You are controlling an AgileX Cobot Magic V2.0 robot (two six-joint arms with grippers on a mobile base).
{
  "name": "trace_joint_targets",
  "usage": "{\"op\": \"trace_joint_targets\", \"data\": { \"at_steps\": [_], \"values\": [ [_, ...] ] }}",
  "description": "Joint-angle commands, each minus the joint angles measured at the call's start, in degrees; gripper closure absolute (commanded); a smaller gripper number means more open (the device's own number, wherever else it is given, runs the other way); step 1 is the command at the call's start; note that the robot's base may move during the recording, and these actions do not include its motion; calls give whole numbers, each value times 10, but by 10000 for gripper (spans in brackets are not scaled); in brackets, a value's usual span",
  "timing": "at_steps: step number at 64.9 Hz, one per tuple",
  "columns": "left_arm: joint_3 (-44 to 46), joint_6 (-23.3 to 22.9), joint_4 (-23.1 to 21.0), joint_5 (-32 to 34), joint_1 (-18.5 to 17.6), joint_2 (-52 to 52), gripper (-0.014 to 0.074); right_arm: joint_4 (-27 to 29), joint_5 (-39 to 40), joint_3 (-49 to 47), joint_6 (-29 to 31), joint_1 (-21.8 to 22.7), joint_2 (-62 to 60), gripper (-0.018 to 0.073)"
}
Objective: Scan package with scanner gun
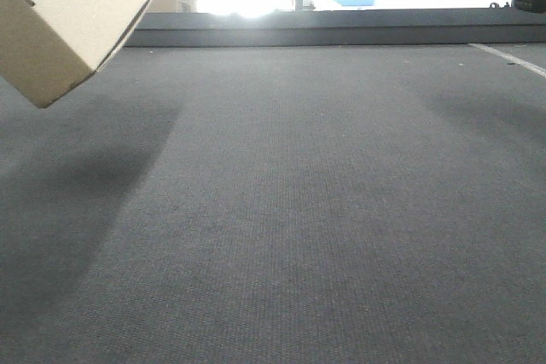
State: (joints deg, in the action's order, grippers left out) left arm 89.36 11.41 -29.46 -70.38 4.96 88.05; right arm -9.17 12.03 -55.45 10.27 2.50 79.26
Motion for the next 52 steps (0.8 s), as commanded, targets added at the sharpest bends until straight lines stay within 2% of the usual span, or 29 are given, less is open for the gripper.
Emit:
{"op": "trace_joint_targets", "data": {
  "at_steps": [1,27,40,52],
  "values": [
    [0,0,-15,4,-6,-10,707,5,43,-14,3,-4,-5,714],
    [0,0,-13,4,-18,-10,707,5,27,-33,3,-10,-5,714],
    [0,0,-13,4,-18,-10,707,-61,16,-33,3,-10,-5,714],
    [0,0,-13,4,-18,-10,707,-70,16,-33,5,-10,-5,714]
  ]
}}
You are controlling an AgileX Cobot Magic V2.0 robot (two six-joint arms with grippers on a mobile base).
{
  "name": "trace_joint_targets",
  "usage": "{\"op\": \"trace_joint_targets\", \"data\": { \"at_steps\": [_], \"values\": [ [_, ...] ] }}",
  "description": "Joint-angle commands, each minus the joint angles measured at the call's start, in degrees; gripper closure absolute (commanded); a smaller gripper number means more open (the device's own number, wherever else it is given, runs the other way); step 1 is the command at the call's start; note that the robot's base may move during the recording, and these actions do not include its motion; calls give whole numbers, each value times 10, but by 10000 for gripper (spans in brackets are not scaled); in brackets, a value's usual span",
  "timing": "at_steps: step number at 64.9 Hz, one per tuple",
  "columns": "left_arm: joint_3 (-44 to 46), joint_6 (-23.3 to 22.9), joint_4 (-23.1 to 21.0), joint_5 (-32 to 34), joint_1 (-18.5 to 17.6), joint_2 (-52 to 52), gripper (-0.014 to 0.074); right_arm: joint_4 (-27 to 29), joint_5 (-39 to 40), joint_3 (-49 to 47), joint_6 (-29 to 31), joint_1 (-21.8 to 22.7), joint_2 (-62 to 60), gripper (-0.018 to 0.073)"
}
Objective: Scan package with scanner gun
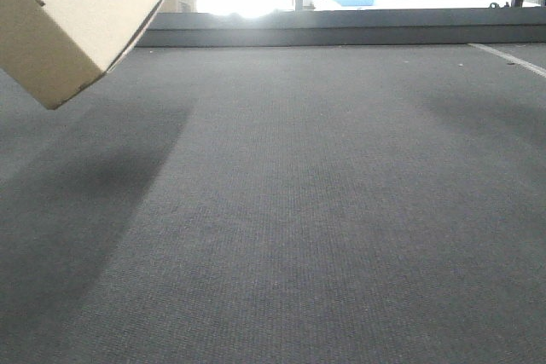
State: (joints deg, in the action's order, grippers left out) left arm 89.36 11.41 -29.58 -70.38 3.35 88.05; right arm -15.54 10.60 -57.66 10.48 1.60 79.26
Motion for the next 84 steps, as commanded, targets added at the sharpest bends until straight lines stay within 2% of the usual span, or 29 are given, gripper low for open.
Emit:
{"op": "trace_joint_targets", "data": {
  "at_steps": [1,9,18,54,70,78,84],
  "values": [
    [0,0,-11,4,-1,-10,707,-7,30,-11,3,-1,-5,714],
    [0,0,-11,4,-1,-10,707,-1,30,-11,3,-1,-5,714],
    [0,0,-11,4,-1,-10,707,59,39,-11,3,-1,-5,714],
    [0,0,-11,4,-1,-10,707,77,39,-11,1,-1,-6,714],
    [0,0,-11,4,-1,-10,707,127,6,-11,-23,-1,-34,714],
    [0,0,-9,4,-1,-10,707,169,-33,-11,-61,-1,-55,714],
    [0,0,-4,4,-1,-10,707,208,-64,-11,-62,-1,-69,714]
  ]
}}
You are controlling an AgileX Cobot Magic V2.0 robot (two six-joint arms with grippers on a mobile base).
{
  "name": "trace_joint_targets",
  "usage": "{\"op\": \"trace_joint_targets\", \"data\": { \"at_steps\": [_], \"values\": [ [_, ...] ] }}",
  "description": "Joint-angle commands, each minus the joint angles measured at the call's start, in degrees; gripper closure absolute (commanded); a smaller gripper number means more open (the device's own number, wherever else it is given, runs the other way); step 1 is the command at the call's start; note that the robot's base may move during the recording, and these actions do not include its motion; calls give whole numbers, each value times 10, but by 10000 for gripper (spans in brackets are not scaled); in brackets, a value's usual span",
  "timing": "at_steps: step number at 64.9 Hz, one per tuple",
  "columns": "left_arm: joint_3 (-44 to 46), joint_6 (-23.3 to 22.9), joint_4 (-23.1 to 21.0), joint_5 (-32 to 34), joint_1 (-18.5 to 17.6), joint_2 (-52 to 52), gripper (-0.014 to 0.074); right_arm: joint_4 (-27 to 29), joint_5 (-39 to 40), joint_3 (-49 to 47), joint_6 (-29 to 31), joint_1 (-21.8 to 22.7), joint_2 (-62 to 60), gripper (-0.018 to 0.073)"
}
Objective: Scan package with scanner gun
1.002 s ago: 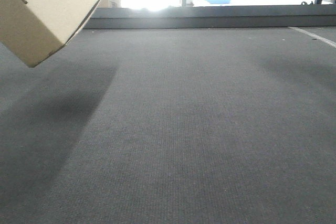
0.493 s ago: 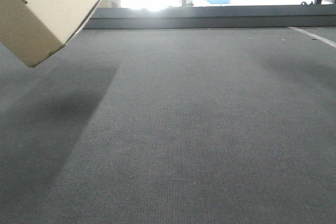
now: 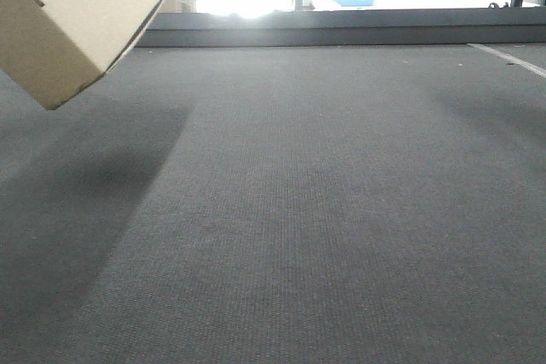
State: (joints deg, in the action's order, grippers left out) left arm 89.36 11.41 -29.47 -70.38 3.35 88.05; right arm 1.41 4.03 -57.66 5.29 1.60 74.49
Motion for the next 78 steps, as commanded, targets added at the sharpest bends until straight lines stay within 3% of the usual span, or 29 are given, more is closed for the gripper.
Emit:
{"op": "trace_joint_targets", "data": {
  "at_steps": [1,10,26,34,51,78],
  "values": [
    [0,0,-3,4,-1,-10,707,46,-5,-11,-10,-1,-22,714],
    [0,0,1,4,-1,-10,707,99,-28,-5,-10,-1,-36,714],
    [0,0,1,4,-1,-10,707,104,-3,69,-11,-1,-52,714],
    [0,0,2,4,-1,-10,707,104,56,137,-13,-11,-55,714],
    [0,0,2,4,-1,-10,707,104,276,264,-14,-42,-51,714],
    [0,0,2,4,-1,-10,707,108,391,278,-43,-42,34,714]
  ]
}}
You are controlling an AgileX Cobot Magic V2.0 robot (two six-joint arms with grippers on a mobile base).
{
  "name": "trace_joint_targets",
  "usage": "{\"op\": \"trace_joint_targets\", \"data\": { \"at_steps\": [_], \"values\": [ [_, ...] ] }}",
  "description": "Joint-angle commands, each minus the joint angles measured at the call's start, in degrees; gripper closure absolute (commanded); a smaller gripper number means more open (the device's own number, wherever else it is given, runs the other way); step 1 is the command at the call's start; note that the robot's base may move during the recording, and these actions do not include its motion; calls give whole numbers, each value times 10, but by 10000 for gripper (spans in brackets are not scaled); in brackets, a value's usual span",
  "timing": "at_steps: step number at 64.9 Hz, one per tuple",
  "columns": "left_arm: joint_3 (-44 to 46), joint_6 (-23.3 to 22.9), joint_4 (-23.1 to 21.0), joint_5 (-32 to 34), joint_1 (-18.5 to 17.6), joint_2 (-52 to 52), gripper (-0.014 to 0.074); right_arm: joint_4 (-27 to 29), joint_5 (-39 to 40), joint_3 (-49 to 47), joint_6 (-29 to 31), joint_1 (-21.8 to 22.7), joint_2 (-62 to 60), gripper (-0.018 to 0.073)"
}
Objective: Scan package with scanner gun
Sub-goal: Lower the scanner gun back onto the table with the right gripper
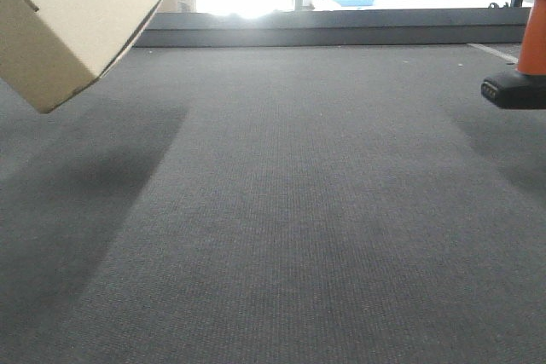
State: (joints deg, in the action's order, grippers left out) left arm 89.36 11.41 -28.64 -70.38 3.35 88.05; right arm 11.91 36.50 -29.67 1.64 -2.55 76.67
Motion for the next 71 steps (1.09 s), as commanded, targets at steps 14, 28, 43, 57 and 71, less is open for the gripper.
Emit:
{"op": "trace_joint_targets", "data": {
  "at_steps": [14,28,43,57,71],
  "values": [
    [0,0,-6,4,-1,-10,707,3,89,-4,-7,0,63,714],
    [0,0,-6,4,-1,-10,707,3,99,-6,-7,0,89,714],
    [0,0,-6,4,-1,-10,707,3,98,-6,-7,0,90,610],
    [0,0,-6,4,-1,-10,707,3,74,-6,-7,0,90,271],
    [0,0,-6,4,-1,-10,707,3,67,-6,-7,0,90,139]
  ]
}}
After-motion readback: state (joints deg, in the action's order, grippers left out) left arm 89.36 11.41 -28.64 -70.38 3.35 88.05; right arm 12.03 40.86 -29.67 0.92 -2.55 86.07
